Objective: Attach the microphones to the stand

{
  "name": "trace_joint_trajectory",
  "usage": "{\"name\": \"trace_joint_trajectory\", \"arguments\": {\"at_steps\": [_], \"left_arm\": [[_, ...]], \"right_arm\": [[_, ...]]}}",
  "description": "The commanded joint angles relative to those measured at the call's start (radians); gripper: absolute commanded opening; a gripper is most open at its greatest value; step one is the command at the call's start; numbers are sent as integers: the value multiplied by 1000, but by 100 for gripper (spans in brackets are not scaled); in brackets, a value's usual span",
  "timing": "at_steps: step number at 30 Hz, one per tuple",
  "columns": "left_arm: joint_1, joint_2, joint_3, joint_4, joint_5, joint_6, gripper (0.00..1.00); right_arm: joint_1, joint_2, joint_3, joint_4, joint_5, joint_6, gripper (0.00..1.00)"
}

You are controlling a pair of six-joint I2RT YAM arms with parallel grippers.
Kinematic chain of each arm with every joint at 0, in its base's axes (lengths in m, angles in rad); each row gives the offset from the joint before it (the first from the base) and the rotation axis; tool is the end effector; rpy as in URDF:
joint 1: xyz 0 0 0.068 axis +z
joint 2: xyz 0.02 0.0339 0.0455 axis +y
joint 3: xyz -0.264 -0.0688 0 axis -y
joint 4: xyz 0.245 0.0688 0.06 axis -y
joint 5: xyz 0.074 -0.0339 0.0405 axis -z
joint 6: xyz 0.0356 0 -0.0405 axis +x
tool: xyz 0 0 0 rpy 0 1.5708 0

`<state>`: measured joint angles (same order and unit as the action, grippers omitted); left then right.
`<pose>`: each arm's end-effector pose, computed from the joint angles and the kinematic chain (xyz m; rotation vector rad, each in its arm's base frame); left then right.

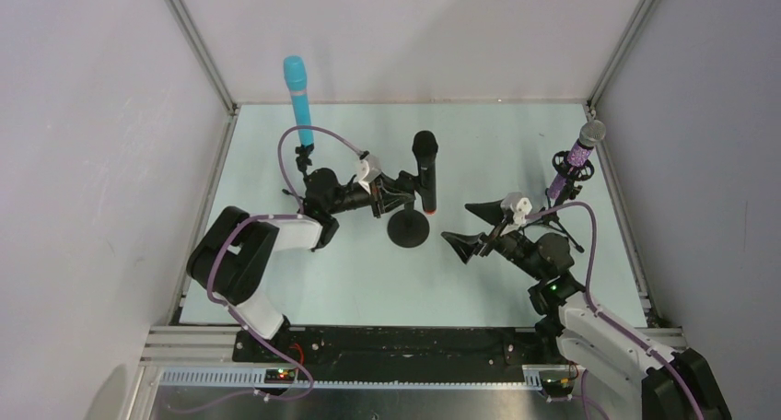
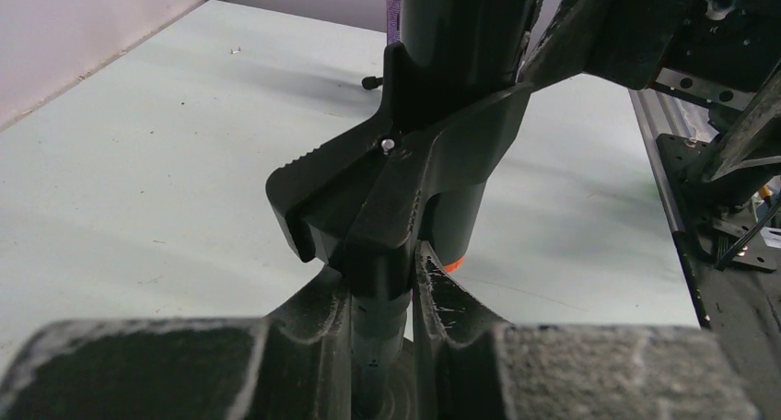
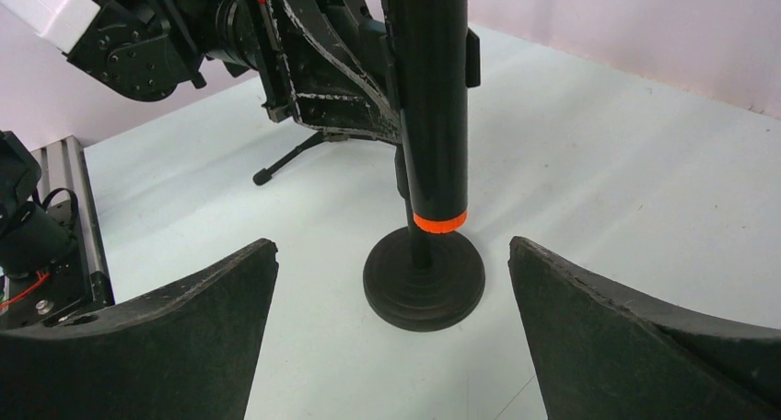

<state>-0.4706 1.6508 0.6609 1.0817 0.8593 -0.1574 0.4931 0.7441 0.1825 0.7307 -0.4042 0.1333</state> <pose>0.2753 -0.1703 0.2137 0.9449 1.3177 -1.1220 0.1434 0.0929 0.2306 -0.5944 1.3377 0.7967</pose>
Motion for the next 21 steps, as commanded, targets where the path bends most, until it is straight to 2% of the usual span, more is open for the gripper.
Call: {"name": "trace_joint_trajectory", "arguments": {"at_steps": [1, 21], "left_arm": [[2, -26, 38, 67, 29, -29, 0], [-25, -253, 26, 85, -32, -134, 0]], "right_arm": [[-2, 21, 4, 18, -19, -31, 100], [65, 94, 23, 32, -12, -129, 100]]}}
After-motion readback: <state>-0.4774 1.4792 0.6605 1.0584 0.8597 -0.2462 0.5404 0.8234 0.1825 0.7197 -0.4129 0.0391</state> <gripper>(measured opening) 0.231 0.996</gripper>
